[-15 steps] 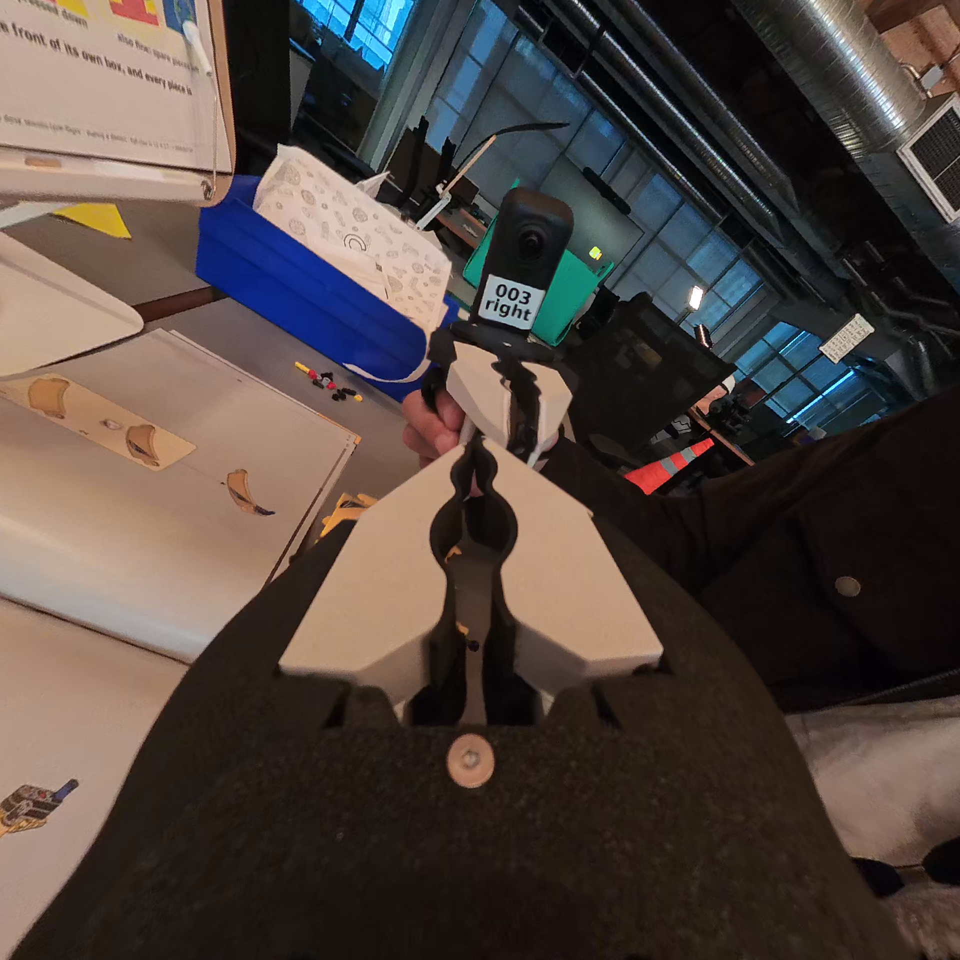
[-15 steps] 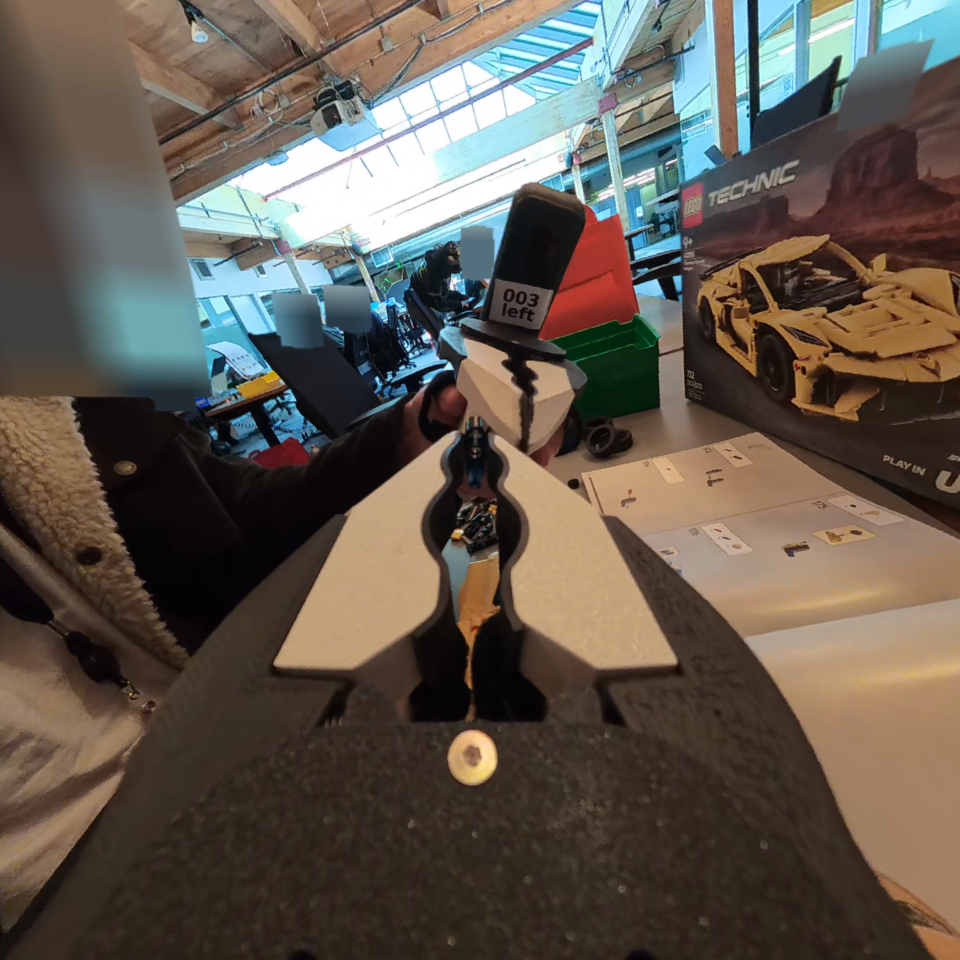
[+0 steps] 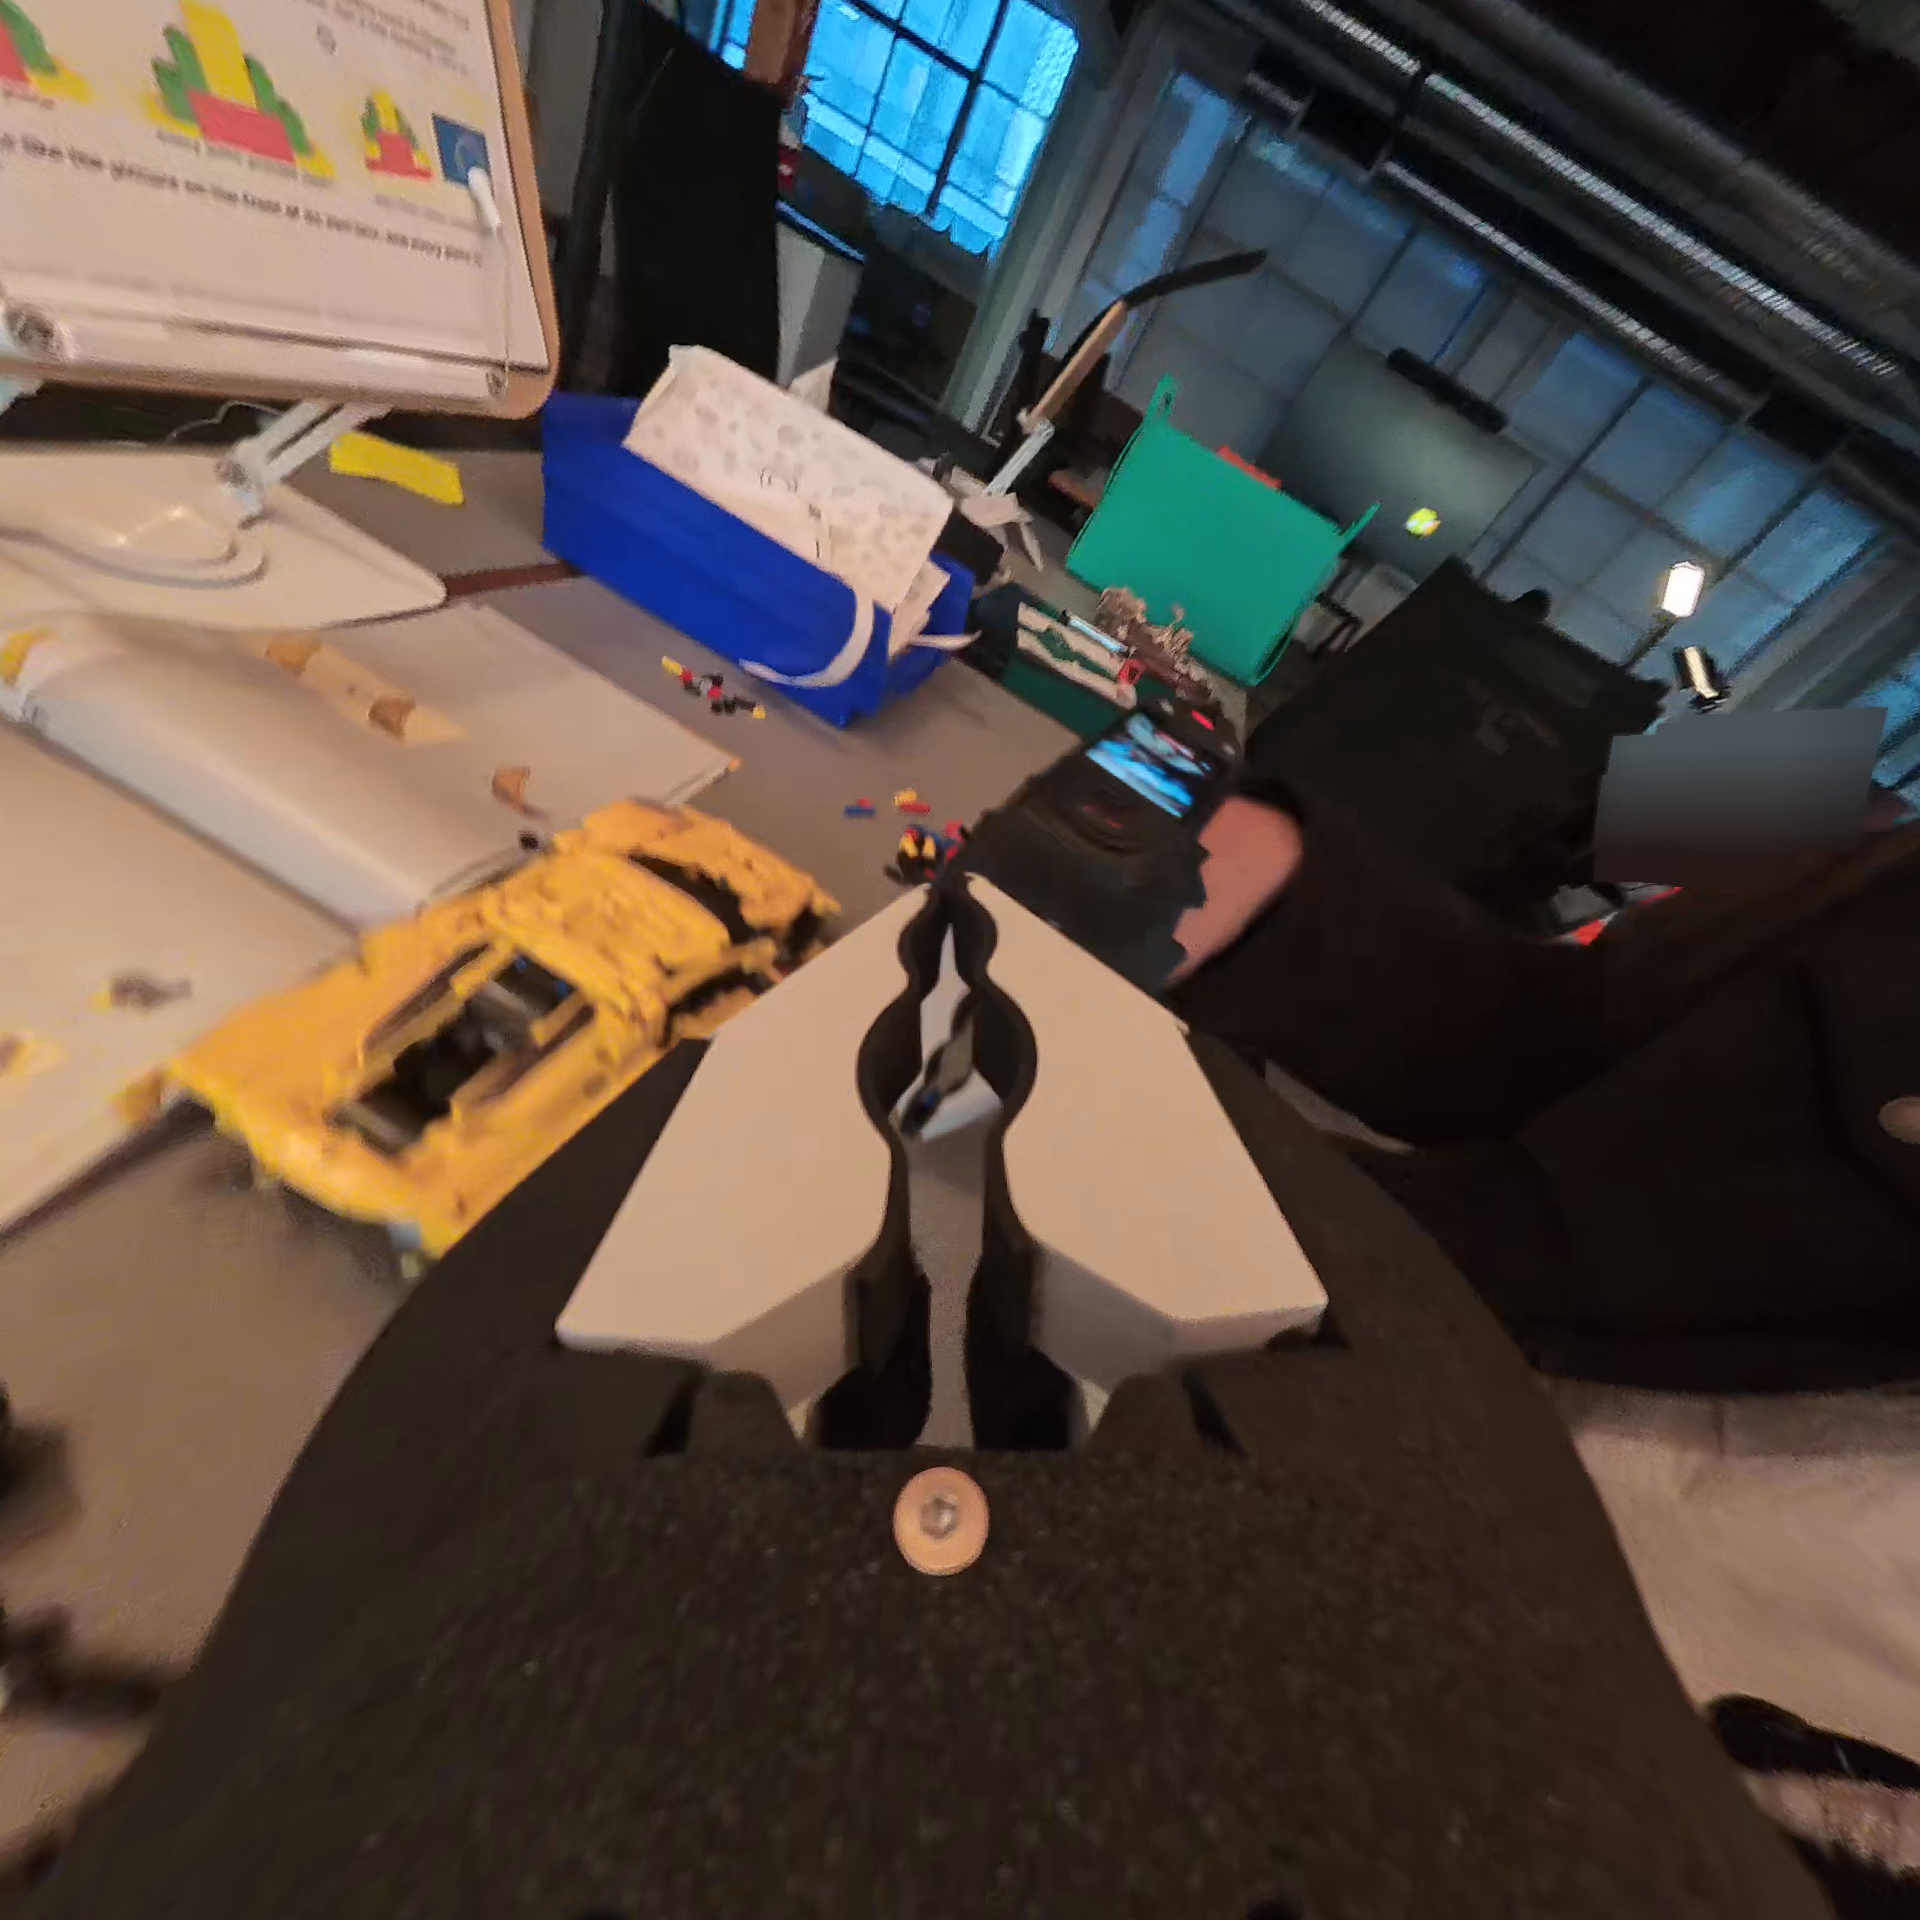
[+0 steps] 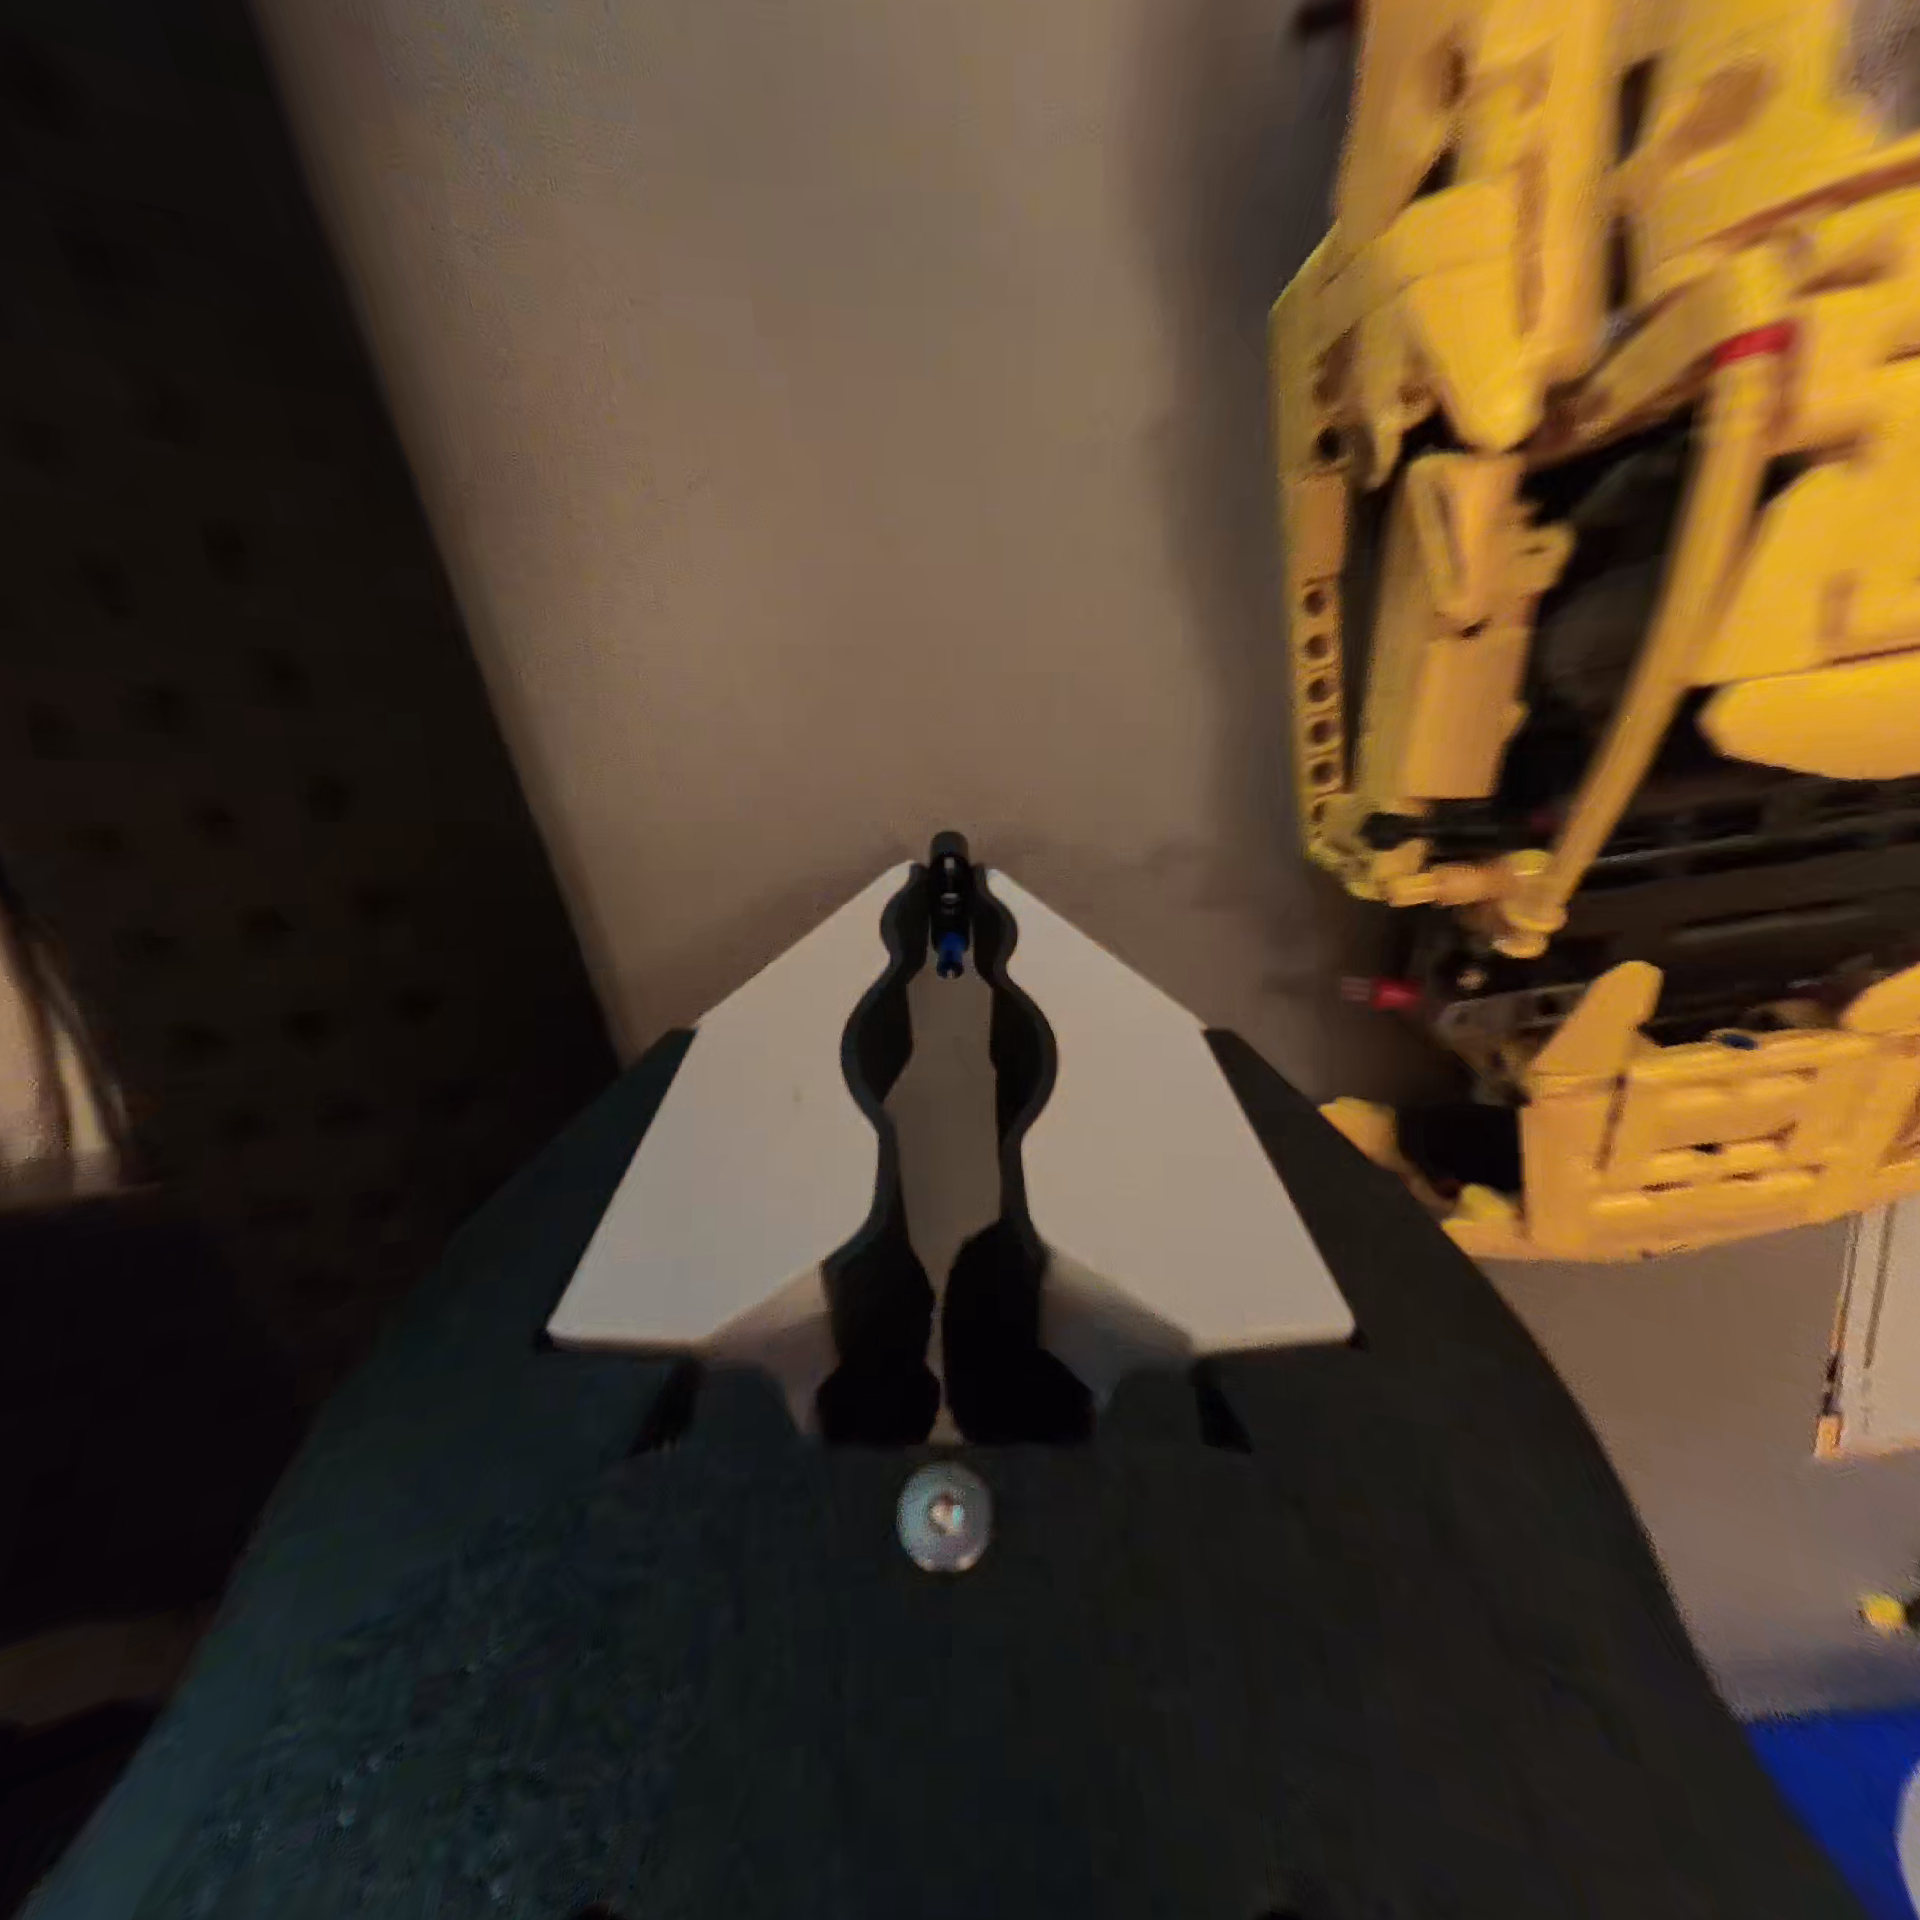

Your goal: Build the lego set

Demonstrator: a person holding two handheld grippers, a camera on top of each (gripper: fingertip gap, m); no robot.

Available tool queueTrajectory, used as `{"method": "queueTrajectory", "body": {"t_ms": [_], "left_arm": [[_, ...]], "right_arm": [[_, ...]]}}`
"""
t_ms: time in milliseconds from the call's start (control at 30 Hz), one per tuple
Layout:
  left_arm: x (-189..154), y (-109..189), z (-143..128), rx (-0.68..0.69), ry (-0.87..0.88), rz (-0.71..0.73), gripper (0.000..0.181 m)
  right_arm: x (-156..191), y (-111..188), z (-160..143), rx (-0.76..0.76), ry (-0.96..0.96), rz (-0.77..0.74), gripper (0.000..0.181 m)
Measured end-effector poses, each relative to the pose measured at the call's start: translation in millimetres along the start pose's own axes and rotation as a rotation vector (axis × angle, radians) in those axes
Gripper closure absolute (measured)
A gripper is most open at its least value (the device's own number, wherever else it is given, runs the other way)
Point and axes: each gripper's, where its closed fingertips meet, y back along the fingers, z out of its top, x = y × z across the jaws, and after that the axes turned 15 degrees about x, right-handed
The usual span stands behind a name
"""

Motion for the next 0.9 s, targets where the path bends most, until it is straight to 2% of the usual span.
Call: {"method": "queueTrajectory", "body": {"t_ms": [133, 300, 467, 567, 600, 667, 767, 833, 900], "left_arm": [[-46, 40, -50, 0.041, -0.003, 0.113, 0.181], [-114, 88, -116, -0.041, 0.053, 0.185, 0.18], [-160, 142, -208, -0.151, 0.145, 0.378, 0.179], [-189, 188, -276, -0.25, 0.268, 0.487, 0.178], [-198, 206, -303, -0.285, 0.322, 0.539, 0.177], [-219, 246, -357, -0.369, 0.433, 0.664, 0.177], [-259, 320, -444, -0.524, 0.613, 0.963, 0.177], [-296, 372, -504, -0.587, 0.732, 1.223, 0.177], [-336, 413, -558, -0.591, 0.857, 1.455, 0.177]], "right_arm": [[12, -19, -8, 0.167, -0.009, -0.021, 0.175], [10, -22, -3, 0.195, -0.009, -0.001, 0.175], [11, -22, -4, 0.165, -0.042, 0.057, 0.175], [8, -19, -3, 0.103, -0.049, -0.001, 0.161], [6, -14, 1, 0.052, -0.067, -0.026, 0.151], [1, 6, 10, -0.079, -0.138, -0.089, 0.144], [3, 63, 27, -0.356, -0.258, -0.215, 0.138], [31, 113, 47, -0.596, -0.269, -0.251, 0.135], [85, 159, 72, -0.839, -0.195, -0.23, 0.134]]}}
